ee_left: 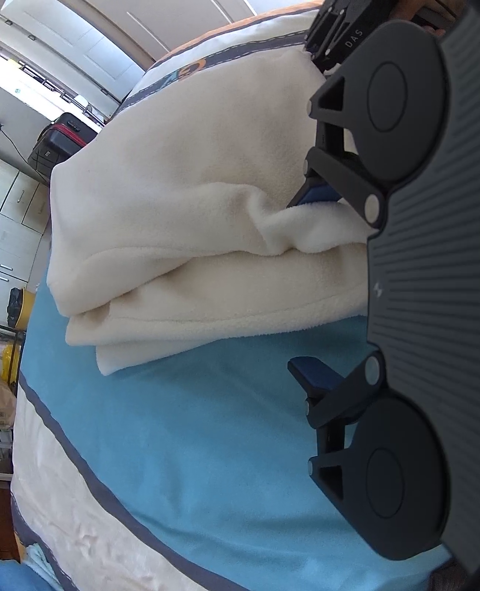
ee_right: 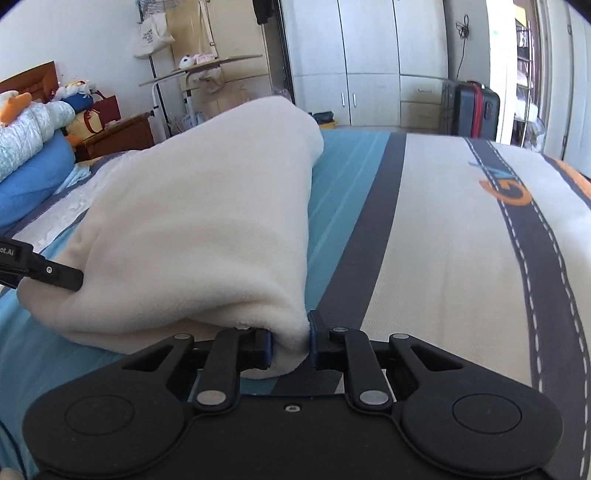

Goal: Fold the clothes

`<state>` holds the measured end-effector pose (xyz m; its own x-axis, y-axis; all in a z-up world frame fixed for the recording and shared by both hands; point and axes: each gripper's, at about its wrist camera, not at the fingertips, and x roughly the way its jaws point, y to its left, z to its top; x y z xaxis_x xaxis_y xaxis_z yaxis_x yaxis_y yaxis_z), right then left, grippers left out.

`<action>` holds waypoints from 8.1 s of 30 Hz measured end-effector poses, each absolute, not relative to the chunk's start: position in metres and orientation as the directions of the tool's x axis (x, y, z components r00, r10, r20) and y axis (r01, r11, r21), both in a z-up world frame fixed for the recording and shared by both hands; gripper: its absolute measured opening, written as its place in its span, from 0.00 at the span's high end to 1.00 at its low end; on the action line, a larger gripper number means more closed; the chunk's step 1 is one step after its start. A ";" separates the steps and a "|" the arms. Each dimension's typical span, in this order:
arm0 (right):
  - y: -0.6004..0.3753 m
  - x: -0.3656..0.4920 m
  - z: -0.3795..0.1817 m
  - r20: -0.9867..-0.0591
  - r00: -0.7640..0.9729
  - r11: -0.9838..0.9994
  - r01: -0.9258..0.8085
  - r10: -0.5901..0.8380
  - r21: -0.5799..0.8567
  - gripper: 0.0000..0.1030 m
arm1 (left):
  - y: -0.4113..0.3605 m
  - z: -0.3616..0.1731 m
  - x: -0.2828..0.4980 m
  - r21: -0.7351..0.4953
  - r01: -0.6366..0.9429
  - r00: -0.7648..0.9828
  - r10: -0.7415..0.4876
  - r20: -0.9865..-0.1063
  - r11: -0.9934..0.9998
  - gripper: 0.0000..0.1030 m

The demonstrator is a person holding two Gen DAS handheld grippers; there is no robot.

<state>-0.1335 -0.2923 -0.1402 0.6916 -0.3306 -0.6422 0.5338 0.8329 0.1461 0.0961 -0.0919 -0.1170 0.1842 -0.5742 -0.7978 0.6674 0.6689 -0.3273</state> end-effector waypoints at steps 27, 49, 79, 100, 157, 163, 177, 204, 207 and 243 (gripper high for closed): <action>-0.355 -0.186 -0.113 -0.593 0.797 0.621 0.524 -0.115 0.583 0.32 | -0.019 -0.075 0.104 -0.342 0.326 0.544 -0.470 -0.695 0.882 0.14; -0.371 -0.137 -0.172 -0.436 0.895 0.461 0.349 0.094 0.816 0.15 | -0.045 -0.163 0.126 -0.806 0.141 -0.049 -0.809 -0.586 0.575 0.12; -0.354 -0.119 -0.125 -0.390 0.906 0.382 0.306 0.166 0.872 0.18 | 0.037 -0.114 0.139 -0.822 0.180 0.230 -0.836 -0.499 0.540 0.40; -0.300 -0.091 -0.146 -0.569 0.773 0.651 0.282 0.280 0.704 0.44 | -0.012 -0.120 0.130 -0.438 0.334 0.291 -0.533 -0.794 0.835 0.20; -0.356 -0.026 -0.064 -0.486 0.852 0.919 0.333 -0.198 0.210 0.49 | -0.068 -0.108 0.099 -0.489 0.544 0.351 -0.714 -0.606 0.682 0.59; -0.383 -0.032 -0.100 -0.586 0.778 0.875 0.428 -0.228 0.228 0.41 | -0.072 -0.126 0.113 -0.537 0.445 0.312 -0.686 -0.658 0.717 0.26; -0.407 -0.039 -0.125 -0.520 0.849 0.794 0.378 -0.093 0.475 0.42 | -0.120 -0.116 0.081 -0.272 0.612 0.449 -0.609 -0.654 0.743 0.62; -0.179 0.261 0.005 -0.215 0.976 0.978 0.072 -0.029 0.197 0.55 | 0.123 0.025 0.299 -0.353 0.128 0.861 -0.280 -0.424 0.927 0.66; -0.171 0.307 0.003 -0.197 0.980 0.950 0.031 0.033 0.312 0.56 | 0.168 0.015 0.333 -0.496 0.070 0.887 -0.282 -0.367 0.865 0.66; -0.166 0.466 -0.128 -0.517 0.788 0.901 0.428 -0.335 0.069 0.17 | 0.181 -0.127 0.414 -0.510 -0.288 0.758 -0.132 -0.638 0.811 0.64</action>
